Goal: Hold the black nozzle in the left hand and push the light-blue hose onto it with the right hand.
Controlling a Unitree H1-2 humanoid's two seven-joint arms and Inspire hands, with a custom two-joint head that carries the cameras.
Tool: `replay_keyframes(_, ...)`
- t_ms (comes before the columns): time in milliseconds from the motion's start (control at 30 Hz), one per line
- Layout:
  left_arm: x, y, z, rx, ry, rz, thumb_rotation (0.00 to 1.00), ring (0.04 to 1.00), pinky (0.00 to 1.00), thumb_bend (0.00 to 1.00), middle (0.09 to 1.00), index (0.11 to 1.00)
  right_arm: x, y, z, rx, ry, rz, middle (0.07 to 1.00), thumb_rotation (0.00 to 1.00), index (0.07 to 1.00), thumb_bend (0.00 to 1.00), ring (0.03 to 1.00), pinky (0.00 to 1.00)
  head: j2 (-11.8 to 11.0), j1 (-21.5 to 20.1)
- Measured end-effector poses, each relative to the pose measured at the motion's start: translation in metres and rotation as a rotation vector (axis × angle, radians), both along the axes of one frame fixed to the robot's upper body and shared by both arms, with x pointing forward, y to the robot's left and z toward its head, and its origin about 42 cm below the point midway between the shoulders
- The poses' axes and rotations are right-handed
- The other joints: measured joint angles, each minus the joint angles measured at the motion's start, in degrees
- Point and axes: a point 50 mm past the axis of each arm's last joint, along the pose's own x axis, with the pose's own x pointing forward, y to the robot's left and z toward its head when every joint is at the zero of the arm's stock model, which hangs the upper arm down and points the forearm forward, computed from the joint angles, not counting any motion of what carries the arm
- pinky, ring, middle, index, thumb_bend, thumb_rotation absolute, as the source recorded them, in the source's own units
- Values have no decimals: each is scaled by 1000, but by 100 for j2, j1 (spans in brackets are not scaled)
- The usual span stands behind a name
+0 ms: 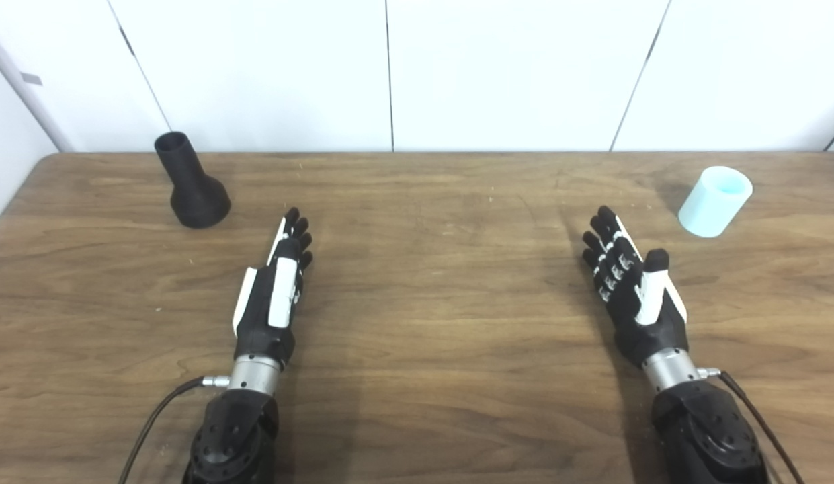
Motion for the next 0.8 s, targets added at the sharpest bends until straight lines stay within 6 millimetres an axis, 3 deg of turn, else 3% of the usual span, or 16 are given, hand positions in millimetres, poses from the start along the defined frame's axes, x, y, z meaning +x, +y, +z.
replay_keyframes(533,0,0,0,0,1,0,1000,1000,1000,847,1000,1000,0,0,0,0,2,1,1000,1000,1000,768,1000,1000,0,9)
replay_keyframes(700,0,0,0,0,1,0,1000,1000,1000,847,1000,1000,0,0,0,0,2,1,1000,1000,1000,770,1000,1000,-79,44)
replay_keyframes(800,0,-1,0,-1,1,-1,1000,1000,1000,847,1000,1000,0,0,0,0,2,1,1000,1000,1000,771,1000,1000,-254,158)
